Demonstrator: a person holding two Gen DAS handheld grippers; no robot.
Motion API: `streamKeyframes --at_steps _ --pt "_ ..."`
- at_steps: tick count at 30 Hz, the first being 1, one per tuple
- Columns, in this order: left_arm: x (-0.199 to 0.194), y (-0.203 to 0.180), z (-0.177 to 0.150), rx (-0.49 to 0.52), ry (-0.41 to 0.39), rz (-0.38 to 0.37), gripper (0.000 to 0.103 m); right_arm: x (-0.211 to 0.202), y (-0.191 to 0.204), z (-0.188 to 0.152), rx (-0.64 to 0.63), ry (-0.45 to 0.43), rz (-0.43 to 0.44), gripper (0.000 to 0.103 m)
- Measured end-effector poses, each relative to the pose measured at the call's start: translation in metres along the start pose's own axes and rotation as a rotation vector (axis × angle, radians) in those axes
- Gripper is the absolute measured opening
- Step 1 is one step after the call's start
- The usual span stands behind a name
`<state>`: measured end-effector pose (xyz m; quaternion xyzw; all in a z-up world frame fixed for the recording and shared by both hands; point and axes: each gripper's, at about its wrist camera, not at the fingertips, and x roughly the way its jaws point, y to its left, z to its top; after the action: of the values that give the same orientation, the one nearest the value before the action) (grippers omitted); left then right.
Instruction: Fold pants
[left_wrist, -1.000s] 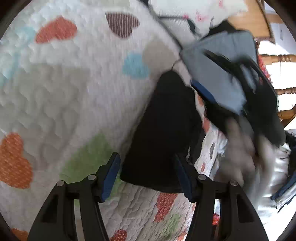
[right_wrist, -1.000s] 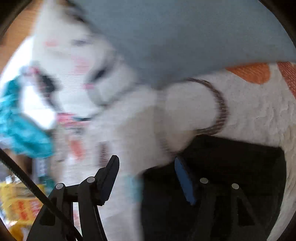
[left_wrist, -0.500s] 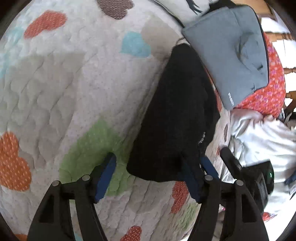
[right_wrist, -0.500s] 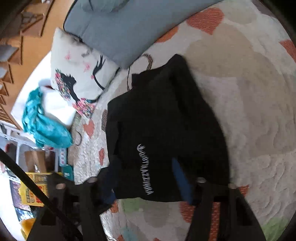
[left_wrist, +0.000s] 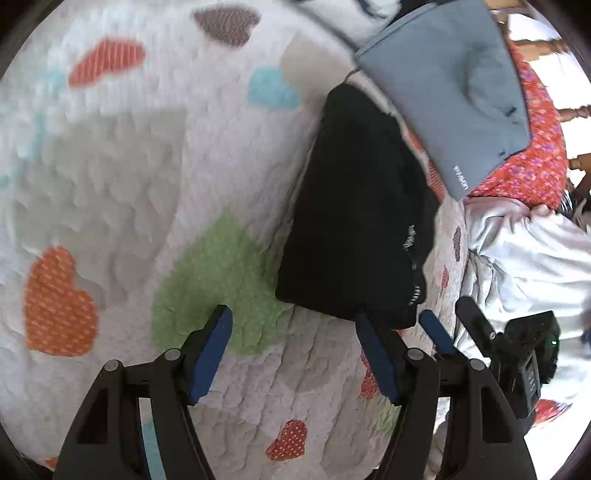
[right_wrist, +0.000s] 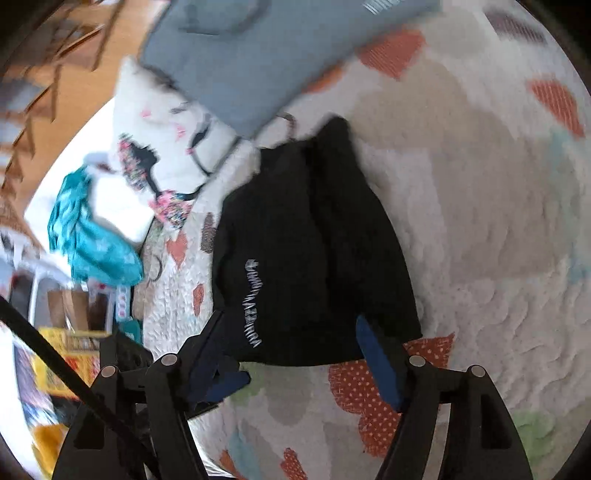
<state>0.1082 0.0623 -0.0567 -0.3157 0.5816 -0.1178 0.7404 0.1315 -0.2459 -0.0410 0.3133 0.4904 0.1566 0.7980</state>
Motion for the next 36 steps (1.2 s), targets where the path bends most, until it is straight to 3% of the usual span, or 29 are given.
streamKeyframes --at_steps 2,5,11,13,15,20,25,28,31,36 --pt "-0.017 -0.01 -0.004 0.06 -0.063 0.012 0.068 -0.012 0.008 -0.004 -0.073 -0.029 -0.067 0.076" --pt "-0.049 -0.032 -0.018 0.165 -0.221 0.054 0.068 -0.029 0.01 -0.011 -0.137 -0.069 -0.151 0.076" --pt "-0.115 -0.08 -0.074 0.384 -0.685 0.238 0.071 -0.063 0.015 -0.033 -0.23 -0.154 -0.263 0.076" --pt "-0.129 -0.086 -0.091 0.422 -0.788 0.276 0.096 -0.074 0.018 -0.042 -0.255 -0.179 -0.293 0.076" --pt "-0.138 -0.089 -0.109 0.427 -0.865 0.3 0.103 -0.083 0.023 -0.053 -0.285 -0.206 -0.325 0.076" --pt "-0.139 -0.081 -0.126 0.385 -0.831 0.328 0.103 -0.094 0.031 -0.083 -0.329 -0.252 -0.391 0.078" --pt "-0.131 -0.069 -0.123 0.328 -0.778 0.381 0.103 -0.083 0.036 -0.11 -0.358 -0.229 -0.429 0.079" --pt "-0.131 -0.061 -0.122 0.302 -0.77 0.376 0.103 -0.072 0.041 -0.122 -0.397 -0.201 -0.449 0.079" --pt "-0.131 -0.057 -0.122 0.298 -0.776 0.365 0.103 -0.062 0.044 -0.128 -0.423 -0.179 -0.454 0.08" --pt "-0.118 -0.059 -0.122 0.351 -0.771 0.413 0.103 -0.051 0.047 -0.132 -0.457 -0.156 -0.469 0.08"
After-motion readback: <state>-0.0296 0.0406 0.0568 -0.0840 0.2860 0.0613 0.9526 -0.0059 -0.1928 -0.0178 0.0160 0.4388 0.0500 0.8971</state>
